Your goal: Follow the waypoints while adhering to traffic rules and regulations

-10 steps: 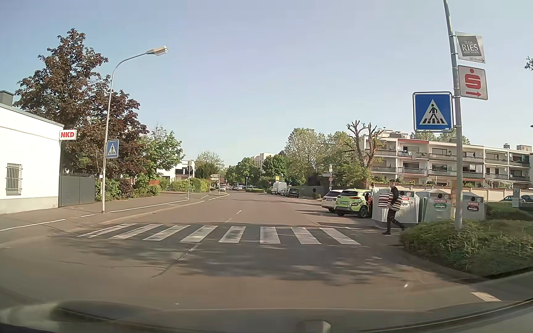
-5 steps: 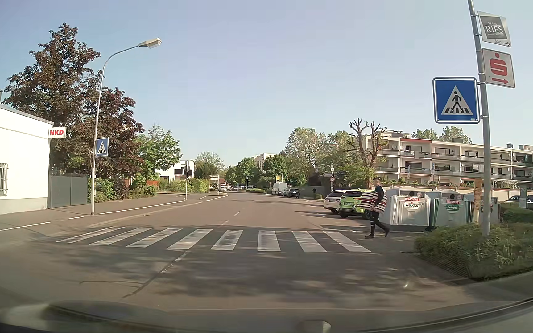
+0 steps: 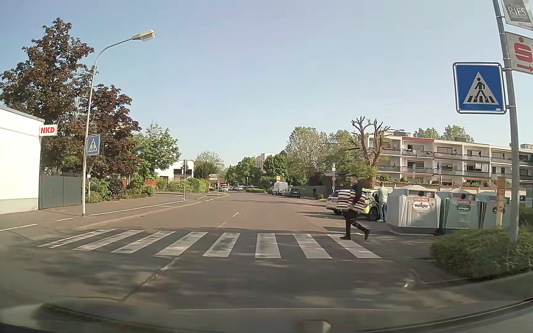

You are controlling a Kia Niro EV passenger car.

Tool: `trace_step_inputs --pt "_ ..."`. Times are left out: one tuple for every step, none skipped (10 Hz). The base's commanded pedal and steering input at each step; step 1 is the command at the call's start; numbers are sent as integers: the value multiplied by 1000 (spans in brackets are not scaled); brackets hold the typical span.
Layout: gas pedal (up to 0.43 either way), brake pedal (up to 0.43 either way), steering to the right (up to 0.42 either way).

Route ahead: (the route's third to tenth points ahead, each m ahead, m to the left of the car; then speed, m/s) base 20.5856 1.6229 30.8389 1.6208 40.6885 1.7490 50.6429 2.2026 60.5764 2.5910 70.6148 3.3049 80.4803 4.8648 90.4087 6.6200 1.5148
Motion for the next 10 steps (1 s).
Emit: trace_step_inputs --pt "0 134 -9" --pt "0 134 -9" --pt "0 116 -9" --pt "0 79 -9" --pt "0 30 -9" --pt "0 30 -9" --pt "0 30 -9" --pt "0 30 -9" --pt "0 30 -10" --pt "0 30 -10"
